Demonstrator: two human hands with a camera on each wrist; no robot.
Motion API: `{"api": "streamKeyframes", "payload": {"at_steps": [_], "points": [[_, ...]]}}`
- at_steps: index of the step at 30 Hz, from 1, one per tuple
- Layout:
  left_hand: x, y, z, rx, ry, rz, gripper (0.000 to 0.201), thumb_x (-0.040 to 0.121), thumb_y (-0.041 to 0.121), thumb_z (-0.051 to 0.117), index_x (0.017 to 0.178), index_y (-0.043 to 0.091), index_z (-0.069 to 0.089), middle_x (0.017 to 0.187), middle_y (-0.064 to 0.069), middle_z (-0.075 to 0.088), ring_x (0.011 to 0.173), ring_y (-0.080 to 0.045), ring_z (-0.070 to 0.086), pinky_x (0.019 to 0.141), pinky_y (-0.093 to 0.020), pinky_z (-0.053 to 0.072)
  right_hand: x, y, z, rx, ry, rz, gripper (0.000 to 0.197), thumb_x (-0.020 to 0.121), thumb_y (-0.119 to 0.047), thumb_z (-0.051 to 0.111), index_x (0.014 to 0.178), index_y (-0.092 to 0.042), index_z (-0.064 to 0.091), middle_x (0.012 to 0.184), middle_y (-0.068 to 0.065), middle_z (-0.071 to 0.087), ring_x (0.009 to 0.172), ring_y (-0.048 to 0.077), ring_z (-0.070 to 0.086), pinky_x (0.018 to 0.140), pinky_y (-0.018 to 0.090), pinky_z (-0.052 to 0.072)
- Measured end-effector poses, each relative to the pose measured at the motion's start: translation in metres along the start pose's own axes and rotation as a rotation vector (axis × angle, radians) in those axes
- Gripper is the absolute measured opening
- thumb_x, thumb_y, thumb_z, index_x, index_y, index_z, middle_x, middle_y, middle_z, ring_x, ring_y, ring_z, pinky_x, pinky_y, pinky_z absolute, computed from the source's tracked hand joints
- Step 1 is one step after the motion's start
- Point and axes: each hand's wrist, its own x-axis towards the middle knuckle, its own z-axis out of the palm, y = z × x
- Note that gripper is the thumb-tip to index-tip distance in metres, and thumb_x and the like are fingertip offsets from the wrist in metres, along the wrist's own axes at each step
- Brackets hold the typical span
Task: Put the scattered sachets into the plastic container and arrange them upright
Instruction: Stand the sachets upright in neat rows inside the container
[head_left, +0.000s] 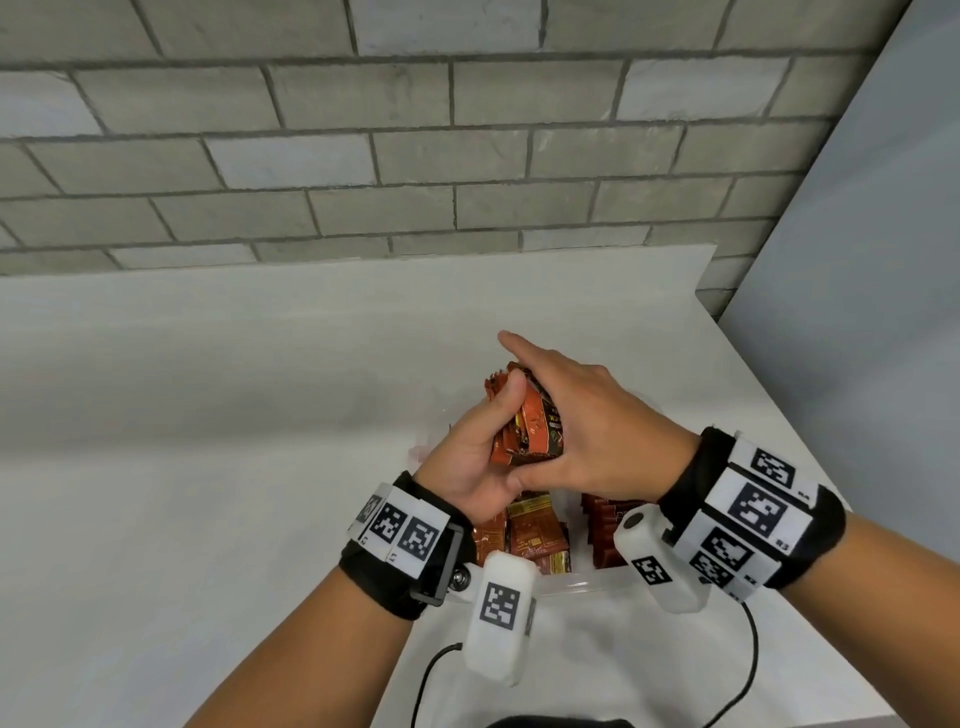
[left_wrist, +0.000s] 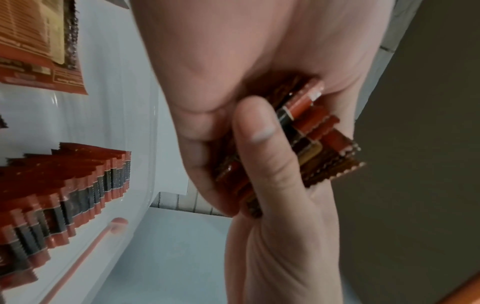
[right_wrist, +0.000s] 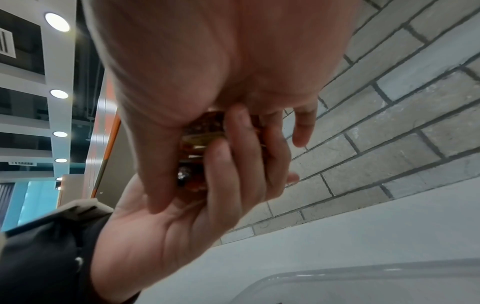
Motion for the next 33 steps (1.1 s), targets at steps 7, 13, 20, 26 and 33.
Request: {"api": "streamKeyframes", "payload": {"at_steps": [7,13,20,26,33], "points": [[0.002,-0.007,-0.007,-0.061,-0.018,-0.006,0.046,0.067,0.036,0.085,0.105,0.014,0.073,0.102,-0.010,0.070,0.098,-0.020,0.068,0.085,-0.033,0.055,0.002,0.001,0.000,0.019,-0.026,0.020,0.112,0.070,-0.035,0.080,0.151,-0.029,0.003,0.137,-0.002,0.040,0.122,0.011,0.040,0.102,0.025,0.037],[0.003,-0.010,-0.013,-0.128,-0.040,-0.018,0.044,0.060,0.032,0.090,0.097,0.013,0.076,0.097,-0.009,0.072,0.094,-0.020,0.069,0.082,-0.033,0.055,0.003,0.003,0.004,-0.015,-0.070,0.037,0.108,0.072,-0.041,0.077,0.152,-0.024,0.006,0.133,-0.003,0.040,0.121,0.010,0.039,0.103,0.028,0.037],[0.003,-0.011,-0.016,-0.138,-0.050,-0.088,0.046,0.063,0.036,0.088,0.101,0.013,0.075,0.102,-0.010,0.071,0.100,-0.020,0.068,0.086,-0.034,0.055,0.003,0.006,0.009,-0.033,-0.076,0.039,0.099,0.075,-0.040,0.074,0.151,-0.022,0.013,0.131,-0.003,0.040,0.121,0.011,0.039,0.103,0.027,0.036],[0.003,-0.012,-0.021,-0.025,-0.020,-0.119,0.051,0.061,0.047,0.086,0.100,0.017,0.075,0.097,-0.007,0.072,0.095,-0.018,0.069,0.079,-0.031,0.056,-0.001,0.008,0.010,-0.016,-0.192,0.046,0.096,0.083,-0.045,0.065,0.152,-0.022,0.002,0.142,-0.005,0.029,0.130,0.007,0.027,0.108,0.019,0.026],[0.006,-0.015,-0.024,-0.033,-0.037,-0.084,0.055,0.053,0.045,0.091,0.097,0.016,0.076,0.097,-0.010,0.072,0.093,-0.020,0.070,0.076,-0.033,0.057,-0.001,0.008,0.009,-0.077,-0.242,0.028,0.091,0.090,-0.041,0.058,0.151,-0.019,-0.006,0.150,-0.002,0.021,0.134,0.011,0.020,0.103,0.013,0.017]]}}
